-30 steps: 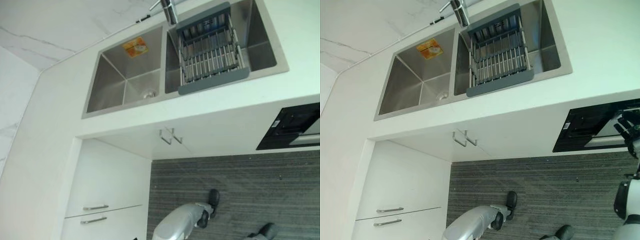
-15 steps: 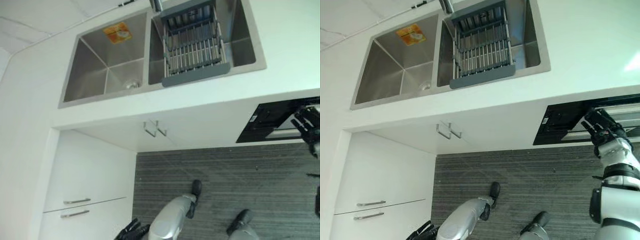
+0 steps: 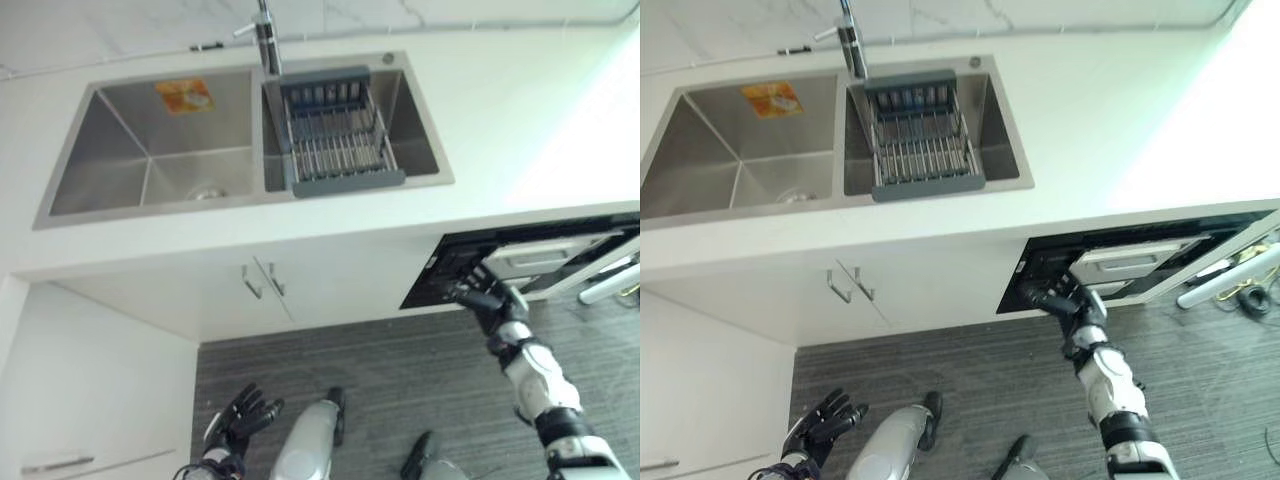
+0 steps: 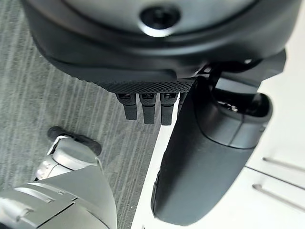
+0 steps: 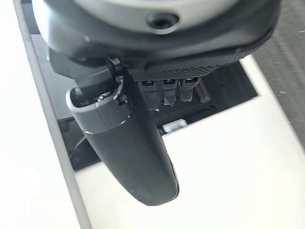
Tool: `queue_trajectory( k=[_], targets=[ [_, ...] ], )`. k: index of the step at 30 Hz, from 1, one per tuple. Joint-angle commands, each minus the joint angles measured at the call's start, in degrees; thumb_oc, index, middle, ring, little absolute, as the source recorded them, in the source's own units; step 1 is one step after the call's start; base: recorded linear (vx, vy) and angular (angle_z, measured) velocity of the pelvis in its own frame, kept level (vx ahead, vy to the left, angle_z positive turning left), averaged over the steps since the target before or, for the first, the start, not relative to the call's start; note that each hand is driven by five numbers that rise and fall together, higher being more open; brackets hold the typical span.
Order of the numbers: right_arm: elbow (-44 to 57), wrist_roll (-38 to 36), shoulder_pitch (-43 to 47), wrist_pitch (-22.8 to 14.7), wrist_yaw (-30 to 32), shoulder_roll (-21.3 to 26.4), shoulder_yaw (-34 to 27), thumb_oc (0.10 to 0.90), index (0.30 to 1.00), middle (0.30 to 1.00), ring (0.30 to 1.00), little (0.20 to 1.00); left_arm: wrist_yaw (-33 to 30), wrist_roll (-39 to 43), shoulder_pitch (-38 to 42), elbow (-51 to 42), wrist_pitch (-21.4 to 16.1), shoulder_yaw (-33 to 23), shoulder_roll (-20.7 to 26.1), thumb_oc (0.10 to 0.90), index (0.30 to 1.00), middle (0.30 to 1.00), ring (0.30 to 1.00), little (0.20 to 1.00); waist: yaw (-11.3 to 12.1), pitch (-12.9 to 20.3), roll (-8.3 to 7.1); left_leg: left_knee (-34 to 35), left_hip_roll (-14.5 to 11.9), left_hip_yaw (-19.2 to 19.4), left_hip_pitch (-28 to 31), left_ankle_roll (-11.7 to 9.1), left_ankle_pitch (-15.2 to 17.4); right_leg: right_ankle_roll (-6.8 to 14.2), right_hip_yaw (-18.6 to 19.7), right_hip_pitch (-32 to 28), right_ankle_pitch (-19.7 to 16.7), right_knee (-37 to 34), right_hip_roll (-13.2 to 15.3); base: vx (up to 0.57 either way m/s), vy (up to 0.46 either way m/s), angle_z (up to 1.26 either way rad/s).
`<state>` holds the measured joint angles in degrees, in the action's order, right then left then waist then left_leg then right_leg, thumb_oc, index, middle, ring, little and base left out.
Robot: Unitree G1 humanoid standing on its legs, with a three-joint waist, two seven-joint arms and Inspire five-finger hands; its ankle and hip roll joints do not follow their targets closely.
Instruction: Place the dishes in the dishwasher.
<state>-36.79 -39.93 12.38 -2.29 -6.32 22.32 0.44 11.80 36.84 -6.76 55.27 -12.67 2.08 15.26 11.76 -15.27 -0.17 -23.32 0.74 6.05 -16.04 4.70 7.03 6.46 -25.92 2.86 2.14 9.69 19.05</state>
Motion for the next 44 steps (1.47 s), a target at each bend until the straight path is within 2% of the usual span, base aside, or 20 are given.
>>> queue_trajectory(
  k=[1,3,4,5,6,7,8,9,12,13,17,20,21,22,23,24,27,32,34,44],
  targets=[
    [-0.48,3.50,5.04,-6.85,-2.69,4.12,-2.12,0.800,0.900,0.900,0.900,0.900,-0.97,-0.71,-0.97,-0.33,-2.46,1.45,2.59,0.800,0.900,0.900,0.900,0.900,0.85,2.03,1.94,6.13,-0.95,-2.28,5.52,-4.96,3.89,4.38,-0.99,-2.98,-5.00,7.50,0.85,0.06,0.119,-0.35],
    [-2.72,5.36,4.18,-8.44,-3.32,3.51,-0.94,0.800,0.900,0.900,0.900,0.900,-2.31,-1.47,0.02,0.39,-2.29,2.16,2.64,0.800,0.900,0.900,0.900,0.900,-0.38,2.38,2.21,6.13,-1.24,-2.44,6.71,-4.61,4.14,4.18,0.70,-4.47,-5.61,7.50,-0.61,0.05,0.076,-0.31],
    [-3.72,7.13,3.81,-8.99,-3.20,3.18,-0.20,0.800,0.900,0.900,0.900,0.900,-3.28,-1.89,0.64,0.72,-2.40,2.81,2.52,0.800,0.900,0.900,0.900,0.900,-1.07,2.43,2.09,6.13,-1.16,-2.54,7.17,-4.57,4.25,3.98,1.95,-4.44,-4.61,7.50,-1.60,0.02,-0.012,-0.11],
    [-6.07,7.86,2.81,-9.56,-3.28,2.60,1.29,0.800,0.900,0.900,0.900,0.900,-4.83,-1.19,2.51,1.84,-2.25,3.93,2.21,0.800,0.900,0.900,0.900,0.900,-2.66,2.77,1.05,6.13,-0.36,-2.93,7.88,-4.64,4.82,3.15,5.16,-1.55,-0.34,7.50,-3.63,0.01,-0.069,0.05],
    [-7.66,9.03,2.41,-9.51,-3.38,2.41,1.80,0.800,0.900,0.900,0.900,0.900,-5.20,-1.36,3.69,2.49,-1.72,3.83,2.36,0.800,0.900,0.900,0.900,0.900,-3.31,3.02,0.39,6.13,-0.03,-2.89,8.24,-4.65,5.33,2.85,6.88,0.29,1.10,7.50,-4.57,0.00,-0.080,0.17],
    [-8.08,9.41,2.38,-9.24,-3.40,2.40,1.90,0.800,0.900,0.900,0.900,0.900,-5.37,-1.49,4.05,2.68,-1.59,3.78,2.41,0.800,0.900,0.900,0.900,0.900,-3.59,3.29,0.21,6.13,0.08,-2.96,7.95,-4.60,5.20,2.72,7.19,1.03,1.19,7.50,-4.77,0.05,-0.113,0.32],
    [-10.07,8.63,1.21,-9.07,-2.86,2.00,3.03,0.800,0.900,0.900,0.900,0.900,-5.73,-2.78,5.81,4.02,-0.90,3.90,2.76,0.800,0.900,0.900,0.900,0.900,-4.88,3.81,-0.69,6.13,0.38,-2.82,8.55,-4.49,5.95,2.56,10.48,2.98,3.42,7.50,-7.09,0.07,-0.127,0.44],
    [-11.15,8.84,0.49,-9.04,-2.64,1.72,3.31,0.800,0.900,0.900,0.900,0.900,-6.12,-3.93,6.66,4.66,-0.75,4.15,2.75,0.800,0.900,0.900,0.900,0.900,-5.78,4.36,-1.22,6.13,0.76,-3.21,8.31,-4.30,5.96,2.22,12.47,4.11,3.82,7.50,-8.38,0.10,-0.186,0.47],
    [-14.91,11.10,-1.47,-9.37,-2.41,1.07,3.90,0.800,0.900,0.900,0.900,0.900,-6.64,-6.25,8.00,6.17,-0.19,4.80,2.62,0.800,0.900,0.900,0.900,0.900,-7.34,5.42,-2.04,6.13,1.27,-3.96,8.94,-4.17,6.49,1.31,16.22,4.42,4.92,7.50,-11.08,0.09,-0.218,1.03],
    [-19.88,12.49,-2.42,-8.98,-2.51,0.28,4.38,0.800,0.900,0.900,0.900,0.900,-7.21,-8.79,8.66,8.94,0.38,4.89,1.89,0.800,0.900,0.900,0.900,0.900,-7.74,6.51,-2.49,6.13,1.64,-4.49,9.78,-4.25,6.72,0.42,17.35,3.14,6.13,7.50,-12.31,0.13,-0.277,1.04],
    [-25.23,14.35,-3.58,-6.14,-2.43,-0.90,5.25,0.800,0.900,0.900,0.900,0.900,-7.23,-7.48,8.94,11.67,2.81,3.87,1.26,0.800,0.900,0.900,0.900,0.900,-7.64,7.84,-2.55,6.13,0.89,-4.60,10.60,-5.10,6.50,-1.02,17.49,1.63,7.94,7.50,-13.83,0.13,-0.209,0.55],
    [-28.60,17.22,-5.41,-5.38,-0.67,-2.93,5.91,0.800,0.900,0.900,0.900,0.900,-5.46,-8.91,9.13,13.29,3.64,3.54,0.31,0.800,0.900,0.900,0.900,0.900,-7.12,7.55,-2.34,6.13,-1.43,-3.26,11.20,-7.12,4.86,-2.17,16.08,0.40,8.92,7.50,-14.43,0.07,-0.218,0.47],
    [-29.62,14.91,-6.66,-4.57,1.00,-3.23,3.83,0.800,0.900,0.900,0.900,0.900,-4.42,-10.53,10.03,13.60,4.82,3.72,-0.30,0.800,0.900,0.900,0.900,0.900,-7.56,6.64,-2.41,6.13,-4.76,3.29,11.25,-8.73,2.52,-2.14,13.08,-0.71,9.36,7.50,-13.29,-0.03,-0.139,0.76],
    [-30.06,14.85,-7.10,-4.47,1.59,-3.41,2.67,0.800,0.900,0.900,0.900,0.900,-3.96,-10.52,10.46,13.79,5.34,3.50,-0.50,0.800,0.900,0.900,0.900,0.900,-8.18,6.41,-2.46,6.13,-6.28,6.49,11.14,-9.03,2.17,-2.08,11.40,-1.11,9.54,7.50,-12.62,-0.06,-0.095,1.18],
    [-30.47,14.74,-7.42,-4.38,2.03,-3.45,2.18,0.800,0.900,0.900,0.900,0.900,-3.65,-10.20,10.81,14.20,5.43,3.34,-0.82,0.800,0.900,0.900,0.900,0.900,-8.64,6.22,-2.20,6.13,-7.41,8.09,10.48,-9.19,1.84,-1.97,10.24,-1.44,9.55,7.50,-12.20,-0.08,0.018,1.83],
    [-31.38,14.90,-7.60,-4.23,1.97,-3.48,1.65,0.800,0.900,0.900,0.900,0.900,-3.38,-9.51,10.76,14.19,5.71,2.67,-1.43,0.800,0.900,0.900,0.900,0.900,-9.09,6.19,-1.48,6.13,-7.33,7.66,9.89,-8.51,2.35,-2.01,9.61,-1.62,9.63,7.50,-12.15,-0.05,0.034,1.67],
    [-32.30,16.73,-7.72,-4.02,1.73,-4.09,2.21,0.800,0.900,0.900,0.900,0.900,-3.32,-6.99,10.42,14.47,6.38,1.85,-1.61,0.800,0.900,0.900,0.900,0.900,-9.37,7.12,-0.70,6.13,-6.50,6.54,9.91,-7.77,3.52,-1.82,10.18,-1.22,9.41,7.50,-12.39,-0.02,0.044,0.43],
    [-33.84,15.88,-9.01,-2.95,2.67,-6.35,2.78,0.800,0.900,0.900,0.900,0.900,-2.50,-7.28,10.11,15.97,7.07,0.94,-1.58,0.800,0.900,0.900,0.900,0.900,-10.18,9.46,-0.68,6.13,-5.60,6.82,11.19,-7.37,4.99,-1.44,10.13,-1.54,9.60,7.50,-12.03,0.04,0.025,0.05],
    [-34.47,11.99,-9.30,-2.56,2.57,-6.91,1.99,0.800,0.900,0.900,0.900,0.900,-1.72,-8.46,9.83,16.38,7.71,1.26,-1.61,0.800,0.900,0.900,0.900,0.900,-10.50,9.98,-0.59,6.13,-5.30,6.79,11.73,-7.36,5.42,-1.38,10.36,-1.74,9.71,7.50,-12.03,0.02,0.021,0.03],
    [-36.08,13.26,-10.03,-2.33,2.61,-6.89,1.10,0.800,0.900,0.900,0.900,0.900,-0.98,-9.11,9.08,17.40,6.98,0.72,-0.87,0.800,0.900,0.900,0.900,0.900,-11.29,11.08,-0.82,6.13,-4.96,6.96,13.00,-7.13,6.43,-0.89,11.41,-1.89,9.58,7.50,-12.21,0.00,0.000,0.00]
  ],
)
